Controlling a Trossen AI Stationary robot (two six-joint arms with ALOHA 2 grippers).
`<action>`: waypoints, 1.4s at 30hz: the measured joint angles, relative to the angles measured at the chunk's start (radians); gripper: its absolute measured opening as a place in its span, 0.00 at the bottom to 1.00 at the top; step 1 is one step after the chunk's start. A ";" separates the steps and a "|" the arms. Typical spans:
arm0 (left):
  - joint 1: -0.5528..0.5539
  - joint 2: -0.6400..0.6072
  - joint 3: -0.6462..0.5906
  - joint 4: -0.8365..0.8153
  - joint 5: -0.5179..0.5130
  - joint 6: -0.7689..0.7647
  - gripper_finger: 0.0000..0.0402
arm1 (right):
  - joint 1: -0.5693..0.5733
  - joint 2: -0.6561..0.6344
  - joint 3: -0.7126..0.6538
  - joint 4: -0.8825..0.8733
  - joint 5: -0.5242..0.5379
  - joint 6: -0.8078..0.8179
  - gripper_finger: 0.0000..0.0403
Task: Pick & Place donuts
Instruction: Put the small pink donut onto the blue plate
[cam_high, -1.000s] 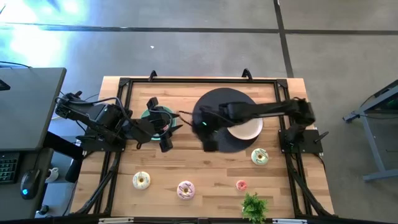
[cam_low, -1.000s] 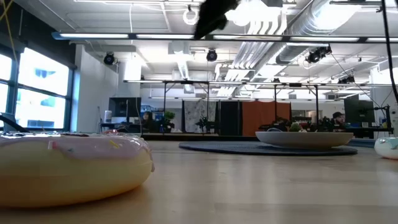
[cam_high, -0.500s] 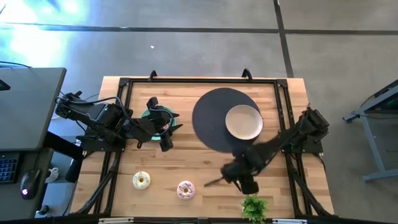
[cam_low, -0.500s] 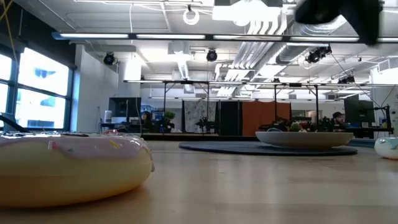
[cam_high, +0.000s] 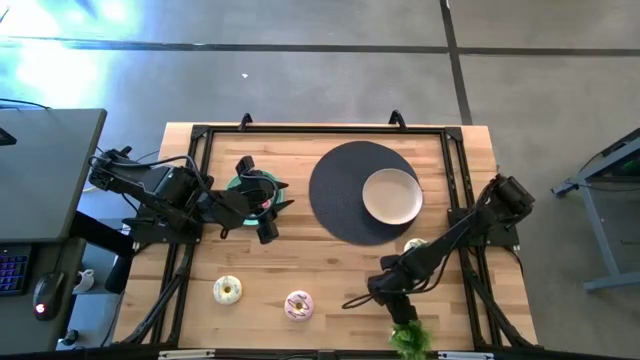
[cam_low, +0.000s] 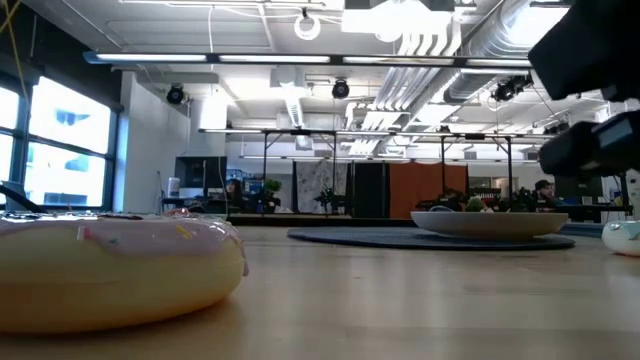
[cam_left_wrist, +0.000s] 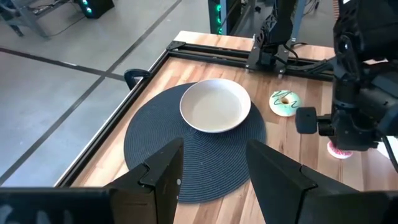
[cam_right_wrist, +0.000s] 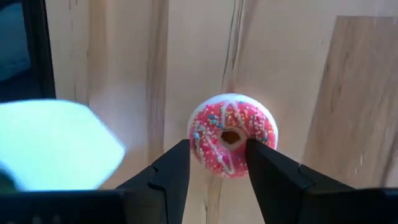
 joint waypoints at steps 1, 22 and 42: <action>0.000 0.000 0.000 0.000 0.000 0.000 0.43 | 0.000 -0.001 -0.014 0.015 0.007 0.000 0.38; 0.000 0.000 0.000 0.001 -0.003 0.004 0.43 | -0.001 0.002 -0.011 0.068 0.073 -0.079 0.38; 0.000 0.000 0.000 0.023 -0.004 0.003 0.43 | -0.062 0.004 -0.022 0.078 0.099 -0.113 0.02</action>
